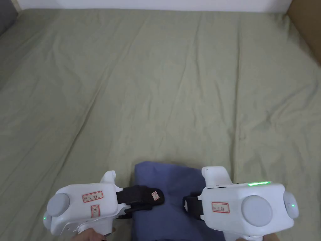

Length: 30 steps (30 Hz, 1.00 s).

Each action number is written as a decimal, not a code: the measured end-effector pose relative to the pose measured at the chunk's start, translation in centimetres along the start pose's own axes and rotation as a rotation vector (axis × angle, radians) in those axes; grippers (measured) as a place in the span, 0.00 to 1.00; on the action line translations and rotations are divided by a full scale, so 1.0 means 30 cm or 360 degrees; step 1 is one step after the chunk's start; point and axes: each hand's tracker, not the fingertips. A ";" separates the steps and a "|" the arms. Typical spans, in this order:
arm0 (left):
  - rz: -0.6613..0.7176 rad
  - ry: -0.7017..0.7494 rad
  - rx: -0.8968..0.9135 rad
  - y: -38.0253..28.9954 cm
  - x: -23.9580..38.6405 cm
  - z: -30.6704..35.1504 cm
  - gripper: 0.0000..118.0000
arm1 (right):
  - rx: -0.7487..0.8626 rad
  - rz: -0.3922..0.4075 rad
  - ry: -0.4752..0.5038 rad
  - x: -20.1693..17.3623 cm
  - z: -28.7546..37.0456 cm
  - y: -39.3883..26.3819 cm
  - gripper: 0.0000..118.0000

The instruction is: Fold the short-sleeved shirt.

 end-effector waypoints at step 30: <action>-0.0882 0.2220 0.0128 0.543 -0.171 0.920 0.26 | 0.0040 -0.0069 -0.0114 -0.062 -0.012 0.088 0.00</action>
